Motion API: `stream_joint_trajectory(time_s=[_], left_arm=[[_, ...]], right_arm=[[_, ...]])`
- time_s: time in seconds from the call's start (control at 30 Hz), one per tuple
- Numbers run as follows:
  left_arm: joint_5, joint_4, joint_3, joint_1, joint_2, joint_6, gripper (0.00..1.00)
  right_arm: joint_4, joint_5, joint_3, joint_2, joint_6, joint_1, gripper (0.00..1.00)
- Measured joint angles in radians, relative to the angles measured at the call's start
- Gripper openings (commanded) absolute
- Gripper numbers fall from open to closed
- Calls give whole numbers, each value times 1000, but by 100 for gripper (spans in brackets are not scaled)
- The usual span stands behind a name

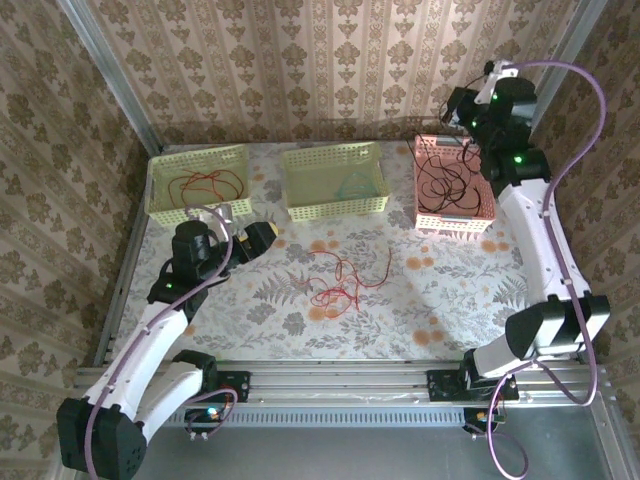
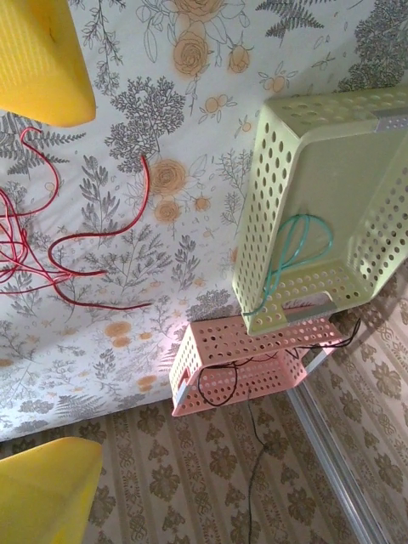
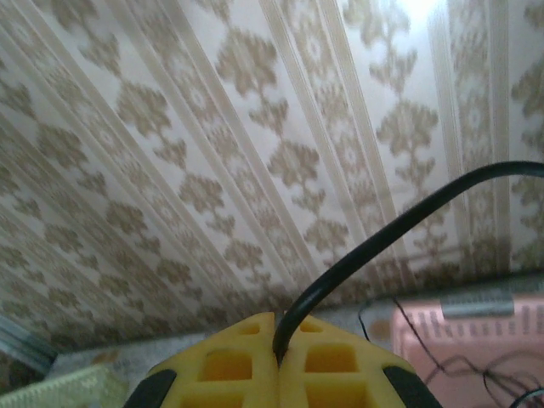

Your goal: Untangle the cables

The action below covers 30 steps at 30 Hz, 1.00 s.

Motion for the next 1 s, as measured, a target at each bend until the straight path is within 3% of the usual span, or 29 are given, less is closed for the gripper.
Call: stream_joint_trajectory(time_s=[0.07,0.13,0.23,0.43,0.57,0.63,0.8,1.0], left_arm=[[3,0,0,0,2,0,95],[4,0,0,0,2,0,95],[6,1,-1,0,2,0,95],[7,16,-4,-3,22,-7,95],[6,23,-5,-30,55,-7,95],[5,32,-6,-50,77,-7,93],[-15,57,-6,-134,179,-6,89],[-40,46,3,-295,327,36,82]], right_arm=[[-24,-4,-50,17,-7,-11,19],[-59,-1,-103,29,-15,-20,41],[-116,23,-147,42,-13,-26,53],[-159,67,-170,9,-3,-18,56],[-136,84,-281,-138,1,45,55],[-117,90,-352,-232,-3,127,55],[-21,76,-574,-406,-9,436,49],[26,68,-856,-361,44,641,47]])
